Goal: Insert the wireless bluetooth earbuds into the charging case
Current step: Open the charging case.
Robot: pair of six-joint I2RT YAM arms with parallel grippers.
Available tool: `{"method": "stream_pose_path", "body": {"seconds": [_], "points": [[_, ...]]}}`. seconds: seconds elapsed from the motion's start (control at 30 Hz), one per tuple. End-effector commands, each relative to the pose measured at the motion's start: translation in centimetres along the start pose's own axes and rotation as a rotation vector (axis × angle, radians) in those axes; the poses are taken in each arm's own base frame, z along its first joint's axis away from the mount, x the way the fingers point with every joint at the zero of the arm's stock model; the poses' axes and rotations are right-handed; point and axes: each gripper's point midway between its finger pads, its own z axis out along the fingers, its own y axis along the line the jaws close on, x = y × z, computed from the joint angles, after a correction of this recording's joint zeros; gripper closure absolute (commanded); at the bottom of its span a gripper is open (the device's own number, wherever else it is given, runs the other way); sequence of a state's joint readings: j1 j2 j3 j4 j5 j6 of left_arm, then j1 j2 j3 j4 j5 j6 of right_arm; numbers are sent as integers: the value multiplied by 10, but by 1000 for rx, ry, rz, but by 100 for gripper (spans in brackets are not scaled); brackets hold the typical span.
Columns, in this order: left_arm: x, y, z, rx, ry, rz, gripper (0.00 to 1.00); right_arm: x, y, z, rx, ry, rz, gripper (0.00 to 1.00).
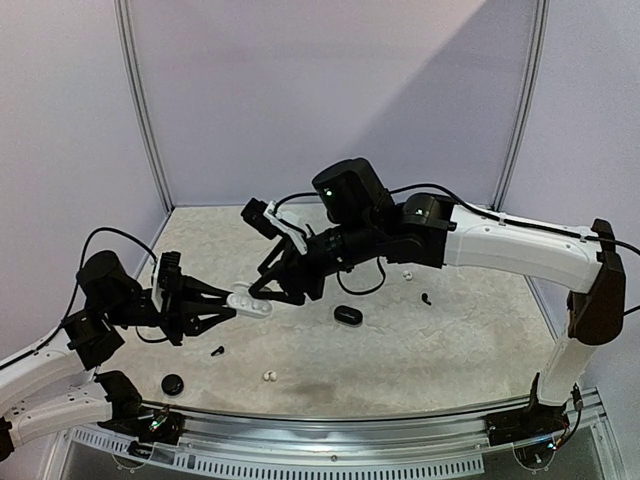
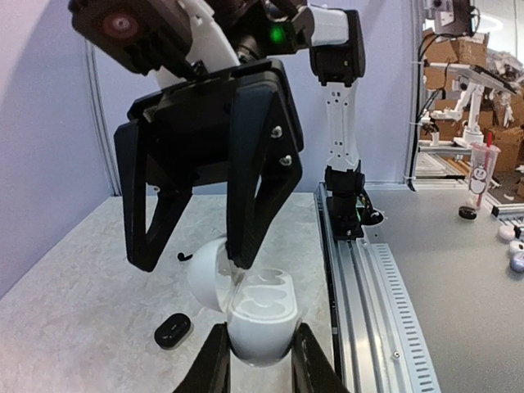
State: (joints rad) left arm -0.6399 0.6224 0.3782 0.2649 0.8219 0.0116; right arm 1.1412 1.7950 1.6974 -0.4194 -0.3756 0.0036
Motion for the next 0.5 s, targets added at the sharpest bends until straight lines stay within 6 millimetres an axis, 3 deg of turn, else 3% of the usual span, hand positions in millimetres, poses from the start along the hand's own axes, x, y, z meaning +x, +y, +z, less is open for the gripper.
{"method": "stream_pose_path", "body": {"seconds": [0.0,0.27,0.4,0.47], "points": [[8,10,1,-61,-15,-167,100,-9,-19,-1,9,-25,60,45],[20,29,-1,-162,-15,-338,100,-34,-27,-13,-18,-114,97,42],[21,50,-8,-272,-27,-387,100,-46,-58,-32,79,-189,153,38],[22,66,-17,-359,-40,-417,100,-39,-78,-38,146,-210,214,37]]}}
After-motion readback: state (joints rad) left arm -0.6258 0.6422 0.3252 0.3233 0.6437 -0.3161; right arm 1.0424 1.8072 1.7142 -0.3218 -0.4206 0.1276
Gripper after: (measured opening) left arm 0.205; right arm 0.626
